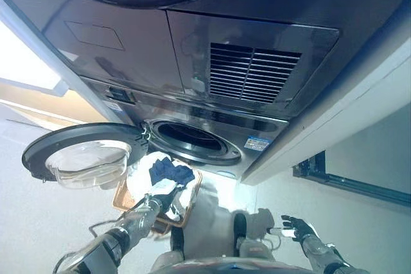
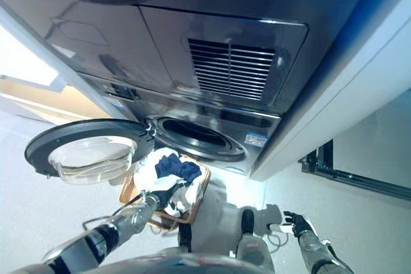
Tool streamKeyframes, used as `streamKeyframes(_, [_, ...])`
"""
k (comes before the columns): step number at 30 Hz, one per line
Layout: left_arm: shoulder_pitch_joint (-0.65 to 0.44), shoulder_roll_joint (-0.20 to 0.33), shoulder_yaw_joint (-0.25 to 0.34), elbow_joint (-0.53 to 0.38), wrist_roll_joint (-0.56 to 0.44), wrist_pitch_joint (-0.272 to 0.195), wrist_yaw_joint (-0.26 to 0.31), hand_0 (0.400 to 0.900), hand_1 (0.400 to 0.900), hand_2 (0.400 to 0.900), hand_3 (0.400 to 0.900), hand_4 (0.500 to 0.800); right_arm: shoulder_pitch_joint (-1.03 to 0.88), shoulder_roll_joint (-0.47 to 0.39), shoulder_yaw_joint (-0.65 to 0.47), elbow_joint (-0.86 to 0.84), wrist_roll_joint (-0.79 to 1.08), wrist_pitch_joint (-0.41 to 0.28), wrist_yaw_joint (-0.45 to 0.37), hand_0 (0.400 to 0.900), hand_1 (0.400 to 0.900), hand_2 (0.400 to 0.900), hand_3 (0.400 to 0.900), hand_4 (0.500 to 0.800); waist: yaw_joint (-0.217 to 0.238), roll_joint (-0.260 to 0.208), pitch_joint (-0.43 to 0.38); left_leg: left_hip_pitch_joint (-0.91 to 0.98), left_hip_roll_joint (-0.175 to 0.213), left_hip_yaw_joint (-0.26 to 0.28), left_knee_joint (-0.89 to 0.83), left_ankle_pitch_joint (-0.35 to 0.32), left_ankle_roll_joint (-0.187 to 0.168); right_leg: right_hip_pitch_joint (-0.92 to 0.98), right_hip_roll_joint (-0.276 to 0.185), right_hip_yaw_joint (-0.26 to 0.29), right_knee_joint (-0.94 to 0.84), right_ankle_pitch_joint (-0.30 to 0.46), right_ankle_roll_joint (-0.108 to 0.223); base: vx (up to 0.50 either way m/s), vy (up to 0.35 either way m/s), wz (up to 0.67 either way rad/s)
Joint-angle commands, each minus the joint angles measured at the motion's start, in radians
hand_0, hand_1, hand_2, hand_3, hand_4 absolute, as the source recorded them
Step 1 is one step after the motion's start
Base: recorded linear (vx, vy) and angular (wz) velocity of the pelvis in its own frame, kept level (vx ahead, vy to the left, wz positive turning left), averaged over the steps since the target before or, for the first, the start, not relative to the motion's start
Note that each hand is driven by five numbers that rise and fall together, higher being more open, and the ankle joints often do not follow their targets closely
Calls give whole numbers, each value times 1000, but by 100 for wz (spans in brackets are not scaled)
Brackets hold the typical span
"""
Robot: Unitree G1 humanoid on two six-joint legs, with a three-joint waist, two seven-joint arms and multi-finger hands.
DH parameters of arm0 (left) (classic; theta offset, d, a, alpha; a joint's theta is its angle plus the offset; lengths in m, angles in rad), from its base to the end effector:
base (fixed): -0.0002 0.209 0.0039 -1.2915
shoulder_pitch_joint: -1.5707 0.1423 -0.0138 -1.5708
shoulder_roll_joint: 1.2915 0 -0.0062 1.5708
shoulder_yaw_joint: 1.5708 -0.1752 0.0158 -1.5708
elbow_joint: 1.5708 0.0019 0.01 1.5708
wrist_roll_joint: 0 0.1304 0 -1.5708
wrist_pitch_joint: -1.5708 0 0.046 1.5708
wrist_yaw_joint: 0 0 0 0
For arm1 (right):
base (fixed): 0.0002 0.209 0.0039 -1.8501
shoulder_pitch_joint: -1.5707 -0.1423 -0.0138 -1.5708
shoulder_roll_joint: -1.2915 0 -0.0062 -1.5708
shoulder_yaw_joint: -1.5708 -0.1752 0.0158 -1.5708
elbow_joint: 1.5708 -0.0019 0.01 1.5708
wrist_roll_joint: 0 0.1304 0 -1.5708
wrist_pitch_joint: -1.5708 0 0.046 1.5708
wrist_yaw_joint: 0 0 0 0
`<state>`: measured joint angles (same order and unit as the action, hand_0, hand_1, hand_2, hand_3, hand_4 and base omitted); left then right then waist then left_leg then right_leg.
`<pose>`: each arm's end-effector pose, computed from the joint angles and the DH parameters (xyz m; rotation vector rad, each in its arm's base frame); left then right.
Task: Put the clothes in the basket into the washing machine.
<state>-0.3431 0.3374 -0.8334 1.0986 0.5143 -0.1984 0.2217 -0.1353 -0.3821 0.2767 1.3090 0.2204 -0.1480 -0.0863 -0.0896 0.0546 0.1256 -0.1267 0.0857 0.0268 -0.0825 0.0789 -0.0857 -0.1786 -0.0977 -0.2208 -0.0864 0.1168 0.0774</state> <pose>0.1790 0.1781 -0.0609 1.2748 0.3985 -0.6659 0.1085 -0.2606 -0.0779 -0.3772 1.0204 -0.1991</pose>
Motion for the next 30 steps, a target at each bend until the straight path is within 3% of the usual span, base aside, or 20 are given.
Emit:
streamKeyframes(1, [-165, 20, 8, 33, 34, -8, 63, 900, 900, 900, 900, 800, -73, -44, -29, 21, 61, -42, -62, 900, 900, 900, 900, 800, -14, -50, 65, -69, -67, -2, 21, -5, 45, -38, -20, 40, 86, -7, 72, -80, 14, -5])
streamKeyframes(11, [-384, 29, -39, 91, 38, 44, 96, 900, 900, 900, 900, 800, -92, -125, -157, 19, 190, -87, -143, 900, 900, 900, 900, 800, -64, -52, 136, -294, -64, 8, 167, -25, 36, -238, -34, 49, 160, 7, 65, -80, 2, -3])
streamKeyframes(19, [-554, 86, -126, 166, 119, 85, 52, 900, 900, 900, 900, 800, -72, -168, -224, 51, 276, -89, -132, 900, 900, 900, 900, 800, -106, -48, 144, -450, -61, 11, 250, -51, 29, -382, -41, 44, 216, -1, 67, -30, -4, 1])
streamKeyframes(27, [-655, 146, -177, 193, 148, 94, 20, 900, 900, 900, 900, 800, -36, -184, -258, 82, 346, -88, -93, 900, 900, 900, 900, 800, -126, -55, 144, -561, -62, 6, 318, -75, 23, -487, -47, 41, 258, -4, 65, 0, -2, 1])
streamKeyframes(30, [-689, 158, -197, 224, 145, 100, -18, 900, 900, 900, 900, 800, -64, -198, -250, 99, 371, -75, -79, 900, 900, 900, 900, 800, -131, -61, 140, -606, -62, 7, 344, -84, 22, -521, -47, 40, 266, -3, 65, 0, 0, 0])
